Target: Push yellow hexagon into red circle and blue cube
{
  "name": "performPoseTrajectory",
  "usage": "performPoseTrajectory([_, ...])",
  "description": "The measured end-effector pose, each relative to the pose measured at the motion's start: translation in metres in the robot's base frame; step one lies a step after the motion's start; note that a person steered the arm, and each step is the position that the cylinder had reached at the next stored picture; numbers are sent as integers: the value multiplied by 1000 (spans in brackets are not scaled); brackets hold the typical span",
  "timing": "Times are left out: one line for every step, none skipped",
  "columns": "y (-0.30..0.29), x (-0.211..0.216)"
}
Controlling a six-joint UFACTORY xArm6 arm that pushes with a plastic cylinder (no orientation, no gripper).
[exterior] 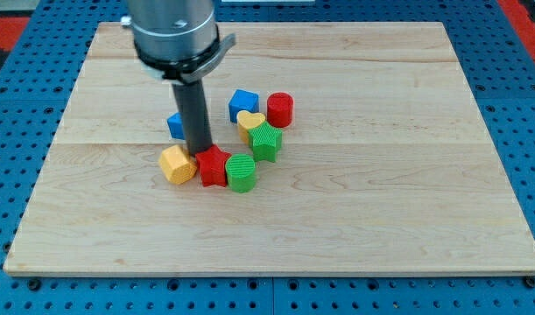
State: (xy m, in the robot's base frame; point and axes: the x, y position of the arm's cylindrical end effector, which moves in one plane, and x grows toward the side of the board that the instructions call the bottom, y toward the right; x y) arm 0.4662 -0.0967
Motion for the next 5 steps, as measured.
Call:
performPoseTrajectory([3, 9])
performPoseTrajectory([33, 13])
performPoseTrajectory([39, 31])
performPoseTrajectory([-4, 67])
performPoseTrajectory([2, 75])
